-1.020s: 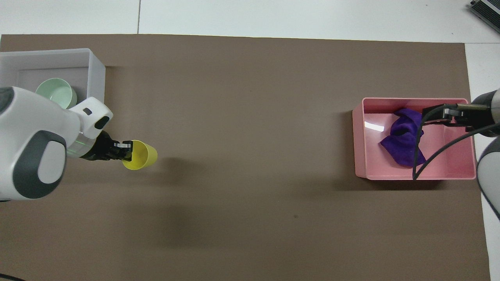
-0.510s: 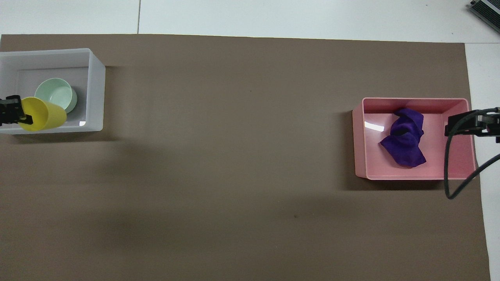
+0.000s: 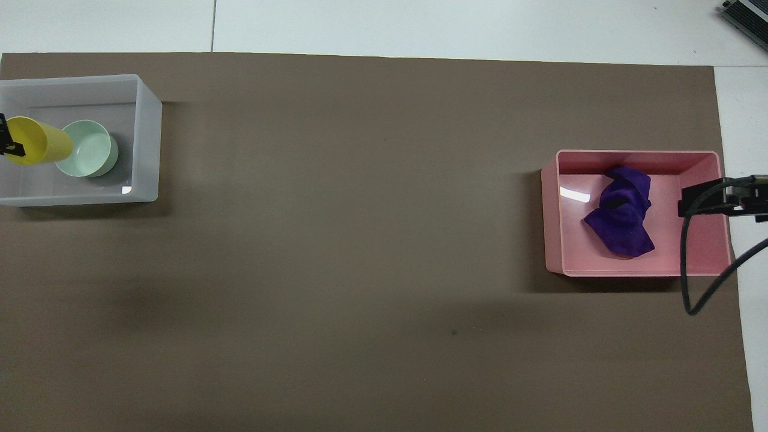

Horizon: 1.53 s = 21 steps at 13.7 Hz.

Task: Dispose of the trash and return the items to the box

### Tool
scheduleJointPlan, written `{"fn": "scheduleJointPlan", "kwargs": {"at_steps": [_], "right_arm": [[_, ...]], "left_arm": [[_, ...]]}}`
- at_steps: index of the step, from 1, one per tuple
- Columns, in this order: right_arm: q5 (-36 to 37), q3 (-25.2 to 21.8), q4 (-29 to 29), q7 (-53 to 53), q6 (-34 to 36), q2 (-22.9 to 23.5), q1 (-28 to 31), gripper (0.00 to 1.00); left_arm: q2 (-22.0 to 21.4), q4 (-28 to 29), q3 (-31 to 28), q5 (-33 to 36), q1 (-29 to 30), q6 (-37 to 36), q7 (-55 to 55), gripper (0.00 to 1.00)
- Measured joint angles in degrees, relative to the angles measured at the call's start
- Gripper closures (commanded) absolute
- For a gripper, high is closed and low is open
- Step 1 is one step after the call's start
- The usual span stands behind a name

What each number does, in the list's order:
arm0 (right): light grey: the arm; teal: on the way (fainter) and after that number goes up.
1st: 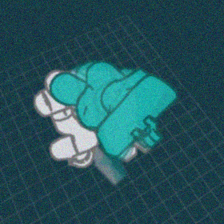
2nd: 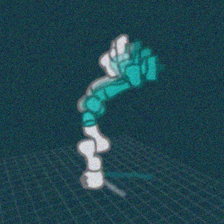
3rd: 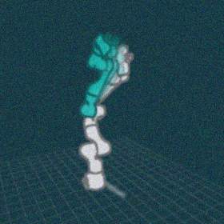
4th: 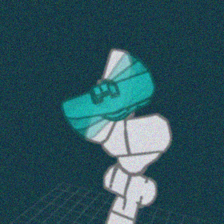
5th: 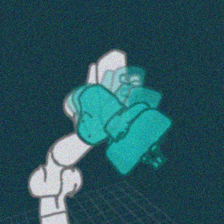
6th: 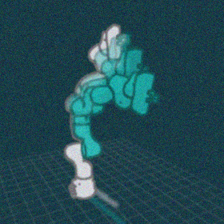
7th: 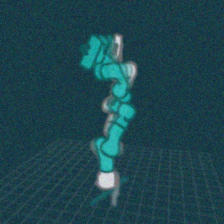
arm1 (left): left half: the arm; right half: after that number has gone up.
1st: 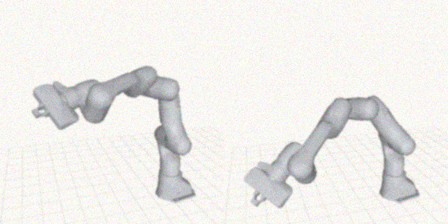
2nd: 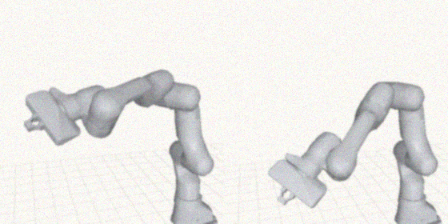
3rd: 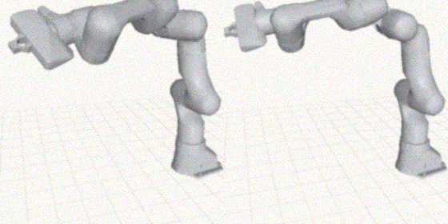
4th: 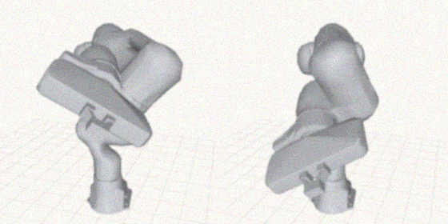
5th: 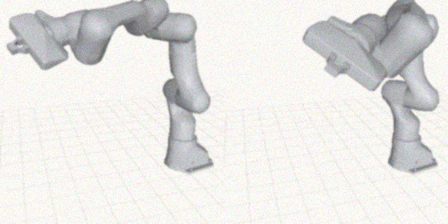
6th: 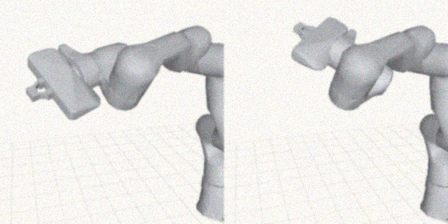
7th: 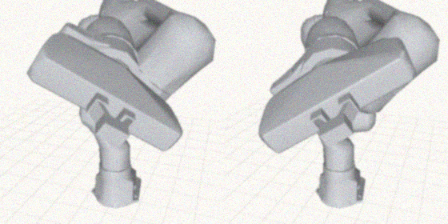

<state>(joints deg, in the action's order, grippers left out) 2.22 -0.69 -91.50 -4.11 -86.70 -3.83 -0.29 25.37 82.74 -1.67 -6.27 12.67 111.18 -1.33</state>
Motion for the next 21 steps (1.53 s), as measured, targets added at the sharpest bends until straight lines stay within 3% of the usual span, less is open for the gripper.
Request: {"fn": "scheduleJointPlan", "kwargs": {"at_steps": [4, 5, 6, 14, 16, 18, 21], "right_arm": [[-0.35, -0.11, -0.16, 3.28, 0.32, -0.15, 0.65, 0.0], [-0.21, -0.19, 0.03, 4.14, 1.22, -0.15, 1.14, 0.0], [-0.16, -0.26, 0.5, 4.77, 2.27, -0.18, 1.63, 0.0], [-0.17, 0.03, 1.07, 5.11, 3.27, -0.19, 1.3, 0.0], [-0.17, 0.03, 0.9, 5.11, 3.22, -0.19, 1.24, 0.0], [-0.17, 0.03, 0.72, 5.11, 3.19, -0.19, 1.22, 0.0], [-0.17, 0.03, 0.57, 5.11, 3.16, -0.19, 1.22, 0.0]], "left_arm": [[4.36, -0.06, 0.0, 0.17, 0.07, 1.57, 0.0, 1.0], [4.8, -0.07, 0.0, 0.38, 0.09, 1.58, 0.0, 0.74], [5.1, -0.07, 0.0, 0.46, 0.11, 1.58, 0.01, 0.01], [3.86, -2.7, 0.85, 0.49, -0.4, 1.5, 0.11, 0.0], [0.52, -3.26, 1.34, 0.5, -0.46, -0.2, 1.02, 0.0], [-4.16, -3.41, 1.77, 0.78, -1.57, -7.78, 3.49, 0.0], [-11.3, -1.36, 2.07, 5.54, -8.5, -17.51, 3.59, 0.0]]}}
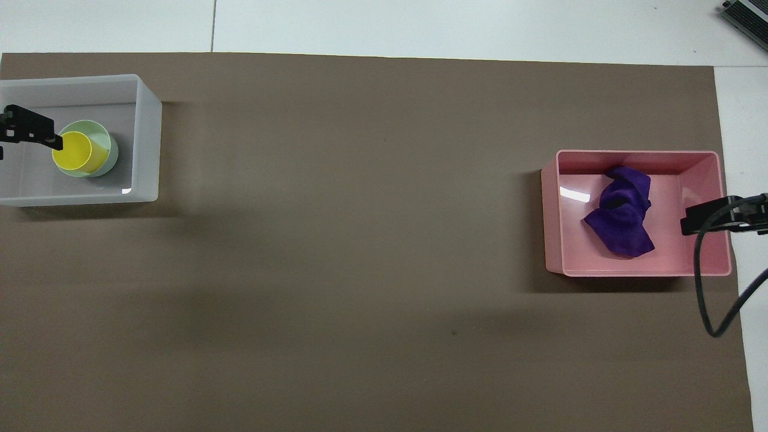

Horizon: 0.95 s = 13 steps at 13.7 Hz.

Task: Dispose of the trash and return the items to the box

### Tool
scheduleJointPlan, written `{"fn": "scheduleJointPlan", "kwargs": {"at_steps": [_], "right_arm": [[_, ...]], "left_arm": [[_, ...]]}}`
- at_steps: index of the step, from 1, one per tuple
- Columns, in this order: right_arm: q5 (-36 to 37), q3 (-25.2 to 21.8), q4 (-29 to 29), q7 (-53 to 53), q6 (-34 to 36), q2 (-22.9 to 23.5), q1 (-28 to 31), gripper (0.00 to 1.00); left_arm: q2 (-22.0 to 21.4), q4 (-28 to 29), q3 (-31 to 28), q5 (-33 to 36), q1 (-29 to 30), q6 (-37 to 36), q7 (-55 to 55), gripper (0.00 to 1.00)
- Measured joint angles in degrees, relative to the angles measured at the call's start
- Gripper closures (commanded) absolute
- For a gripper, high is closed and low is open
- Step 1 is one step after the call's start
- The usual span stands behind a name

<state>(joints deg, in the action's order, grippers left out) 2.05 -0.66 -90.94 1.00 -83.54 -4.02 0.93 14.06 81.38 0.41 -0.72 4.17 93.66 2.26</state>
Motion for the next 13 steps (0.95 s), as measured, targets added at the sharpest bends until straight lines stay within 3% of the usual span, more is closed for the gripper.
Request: {"fn": "scheduleJointPlan", "kwargs": {"at_steps": [3, 8, 13], "right_arm": [[0.0, 0.0, -0.16, 0.0, 0.0, 0.0, 0.0, 0.0], [0.0, -0.02, -0.46, 0.0, -0.02, -0.03, 0.06, 0.0], [0.0, -0.14, -0.57, 0.0, -1.71, -0.05, 0.19, 0.0]], "left_arm": [[-5.59, 6.98, 0.09, 1.2, -5.27, 0.56, -0.6, 0.0], [-13.41, 11.8, 0.19, 1.21, -8.52, 0.86, -0.41, 0.0], [-15.64, 13.39, 0.59, 1.21, -8.08, 0.74, -0.41, 0.0]]}}
